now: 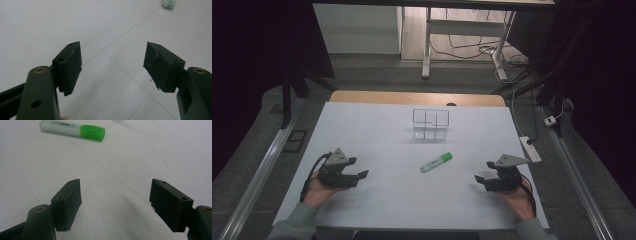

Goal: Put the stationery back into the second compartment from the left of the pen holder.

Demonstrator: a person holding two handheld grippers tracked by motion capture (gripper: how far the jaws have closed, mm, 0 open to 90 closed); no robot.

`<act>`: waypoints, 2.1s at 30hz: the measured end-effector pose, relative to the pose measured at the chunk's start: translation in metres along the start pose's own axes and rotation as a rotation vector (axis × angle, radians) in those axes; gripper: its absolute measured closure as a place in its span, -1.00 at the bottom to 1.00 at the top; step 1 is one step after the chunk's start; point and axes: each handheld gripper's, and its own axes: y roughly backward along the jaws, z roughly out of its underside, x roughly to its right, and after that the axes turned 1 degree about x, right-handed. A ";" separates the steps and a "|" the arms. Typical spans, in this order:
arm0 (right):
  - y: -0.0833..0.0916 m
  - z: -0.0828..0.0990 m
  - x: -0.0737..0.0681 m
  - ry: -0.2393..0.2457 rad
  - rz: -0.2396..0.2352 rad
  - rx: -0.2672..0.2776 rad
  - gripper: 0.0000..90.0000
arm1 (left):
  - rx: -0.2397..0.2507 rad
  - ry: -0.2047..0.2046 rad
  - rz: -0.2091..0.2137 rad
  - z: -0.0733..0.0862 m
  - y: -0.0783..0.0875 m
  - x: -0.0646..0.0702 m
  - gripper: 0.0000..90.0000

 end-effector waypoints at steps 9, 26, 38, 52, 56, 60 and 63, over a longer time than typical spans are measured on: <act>0.001 -0.004 0.001 -0.008 0.005 0.009 -0.44 | -0.003 0.002 0.001 0.000 -0.001 0.000 -0.34; -0.009 -0.020 -0.006 -0.004 -0.006 -0.008 -0.42 | -0.012 -0.009 0.011 -0.001 -0.002 0.003 -0.33; -0.026 -0.058 -0.009 0.111 -0.080 -0.054 -0.43 | -0.019 -0.009 0.018 -0.001 -0.003 0.003 -0.33; -0.055 -0.083 -0.007 0.244 -0.197 -0.140 -0.47 | -0.035 -0.015 0.028 0.000 -0.005 0.002 -0.34; -0.068 -0.088 -0.009 0.282 -0.249 -0.168 -0.49 | -0.042 -0.018 0.033 0.000 -0.006 0.003 -0.35; -0.075 -0.093 -0.010 0.321 -0.264 -0.196 -0.49 | -0.041 -0.018 0.034 0.000 -0.005 0.003 -0.35; -0.078 -0.099 -0.009 0.346 -0.280 -0.201 -0.48 | -0.043 -0.020 0.038 0.000 -0.007 0.004 -0.35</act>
